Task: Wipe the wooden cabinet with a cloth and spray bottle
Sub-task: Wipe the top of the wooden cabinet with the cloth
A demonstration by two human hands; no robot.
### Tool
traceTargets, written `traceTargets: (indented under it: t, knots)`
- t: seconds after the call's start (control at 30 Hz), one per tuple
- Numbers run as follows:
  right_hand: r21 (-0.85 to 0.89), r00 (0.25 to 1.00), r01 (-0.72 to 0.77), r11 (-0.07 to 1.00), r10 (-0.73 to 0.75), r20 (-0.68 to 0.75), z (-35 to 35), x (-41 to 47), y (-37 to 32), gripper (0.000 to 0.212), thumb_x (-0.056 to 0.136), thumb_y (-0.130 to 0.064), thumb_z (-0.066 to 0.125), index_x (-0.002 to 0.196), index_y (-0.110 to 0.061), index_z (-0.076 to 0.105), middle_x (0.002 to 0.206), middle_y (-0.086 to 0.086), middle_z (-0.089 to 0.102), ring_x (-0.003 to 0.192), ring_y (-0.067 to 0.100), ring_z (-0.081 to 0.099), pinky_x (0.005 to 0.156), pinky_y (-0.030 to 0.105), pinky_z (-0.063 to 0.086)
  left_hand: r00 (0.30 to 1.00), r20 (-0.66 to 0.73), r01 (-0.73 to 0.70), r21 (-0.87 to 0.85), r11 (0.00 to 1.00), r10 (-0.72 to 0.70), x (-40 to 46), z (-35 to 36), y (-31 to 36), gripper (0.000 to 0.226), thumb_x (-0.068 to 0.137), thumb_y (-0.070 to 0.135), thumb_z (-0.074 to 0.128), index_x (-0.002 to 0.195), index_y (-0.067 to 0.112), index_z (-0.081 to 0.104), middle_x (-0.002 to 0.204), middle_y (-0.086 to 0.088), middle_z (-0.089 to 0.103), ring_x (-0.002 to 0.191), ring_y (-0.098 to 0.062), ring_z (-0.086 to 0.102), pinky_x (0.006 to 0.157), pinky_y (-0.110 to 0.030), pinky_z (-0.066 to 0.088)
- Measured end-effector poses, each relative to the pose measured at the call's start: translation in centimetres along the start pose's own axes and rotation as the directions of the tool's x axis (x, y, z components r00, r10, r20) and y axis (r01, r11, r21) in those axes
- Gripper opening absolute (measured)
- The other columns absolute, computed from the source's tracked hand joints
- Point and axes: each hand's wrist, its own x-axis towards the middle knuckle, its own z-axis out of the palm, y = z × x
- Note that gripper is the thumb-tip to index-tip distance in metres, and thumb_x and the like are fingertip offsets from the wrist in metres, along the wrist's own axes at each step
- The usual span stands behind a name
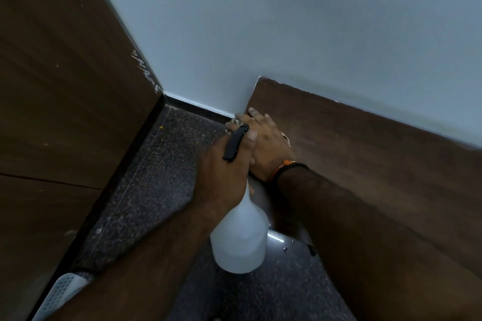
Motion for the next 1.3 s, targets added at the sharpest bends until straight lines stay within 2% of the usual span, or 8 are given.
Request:
traceTargets:
  t: [0.13,0.27,0.43,0.63,0.8,1.03,1.17,1.3]
  knots:
    - [0.033,1.0,-0.023,0.999,0.023,0.004,-0.5,0.4,0.2,0.051,0.102,-0.04,0.041,0.152,-0.03,0.036,0.163,0.001,0.025,0.154,0.027,0.011,0.124,0.043,0.004,1.0,-0.006,-0.014,-0.038,0.999,0.014,0.8,0.5,0.8,0.04,0.102,0.046,0.053,0.094,0.012,0.073,0.083,0.0,0.073,0.073,-0.002,0.069,0.067,-0.007,0.048]
    - [0.067,0.99,-0.142,0.988,0.143,-0.012,-1.4,2.6,1.3,0.058,0.098,-0.04,0.04,0.154,-0.028,0.031,0.164,0.007,0.022,0.154,0.032,0.007,0.126,0.049,0.006,1.0,-0.018,-0.017,-0.068,0.998,0.016,1.7,0.9,1.0,0.045,0.101,0.047,0.054,0.096,0.007,0.074,0.087,-0.01,0.076,0.084,-0.021,0.073,0.077,-0.031,0.057]
    - [0.085,0.957,-0.284,0.955,0.288,-0.042,-2.2,6.1,3.3,0.052,0.104,-0.042,0.03,0.153,-0.027,0.03,0.163,0.009,0.021,0.152,0.033,0.012,0.126,0.049,0.008,1.0,0.006,-0.014,-0.037,0.999,0.014,2.7,0.8,0.4,0.052,0.098,0.056,0.049,0.089,0.01,0.072,0.079,-0.004,0.074,0.071,-0.013,0.07,0.066,-0.018,0.053]
    - [0.092,0.924,-0.372,0.924,0.378,-0.056,-2.2,7.7,4.1,0.053,0.104,-0.044,0.025,0.154,-0.027,0.028,0.162,0.01,0.02,0.152,0.029,0.012,0.125,0.047,0.008,1.0,0.004,0.018,-0.06,0.998,-0.018,2.8,0.7,0.1,0.047,0.096,0.058,0.05,0.082,0.017,0.067,0.081,-0.01,0.075,0.066,-0.028,0.071,0.073,-0.052,0.063]
    - [0.084,0.931,-0.357,0.93,0.362,-0.044,-2.1,7.4,3.7,0.052,0.104,-0.042,0.026,0.154,-0.026,0.027,0.163,0.008,0.02,0.153,0.029,0.011,0.125,0.048,0.008,1.0,-0.016,0.025,-0.035,0.999,-0.026,2.7,0.5,0.0,0.05,0.099,0.054,0.052,0.087,0.009,0.071,0.081,-0.009,0.076,0.075,-0.024,0.073,0.078,-0.045,0.062]
    - [0.113,0.955,-0.285,0.952,0.292,-0.05,-1.4,3.8,1.7,0.051,0.103,-0.04,0.029,0.152,-0.028,0.031,0.164,0.004,0.021,0.154,0.029,0.009,0.125,0.05,0.005,0.999,-0.026,0.03,-0.078,0.997,-0.032,1.3,0.5,-0.1,0.066,0.089,0.071,0.054,0.089,0.008,0.074,0.083,-0.009,0.077,0.081,-0.022,0.073,0.08,-0.039,0.059]
    - [0.079,0.975,-0.212,0.974,0.216,-0.042,-0.8,1.2,0.0,0.054,0.099,-0.04,0.041,0.15,-0.025,0.035,0.161,0.006,0.029,0.151,0.033,0.017,0.124,0.053,0.012,0.999,-0.031,0.04,-0.082,0.996,-0.043,0.5,1.0,-0.1,0.048,0.1,0.049,0.053,0.094,0.006,0.075,0.085,-0.011,0.078,0.074,-0.022,0.074,0.069,-0.027,0.06]
    - [0.067,0.989,-0.137,0.988,0.14,-0.046,-0.1,-1.4,-1.2,0.056,0.093,-0.036,0.046,0.147,-0.025,0.04,0.159,0.006,0.033,0.149,0.034,0.023,0.122,0.056,0.019,0.999,-0.036,0.029,-0.06,0.998,-0.031,-0.7,1.4,-0.2,0.048,0.1,0.049,0.053,0.091,0.008,0.075,0.081,-0.007,0.077,0.082,-0.02,0.074,0.079,-0.033,0.057]
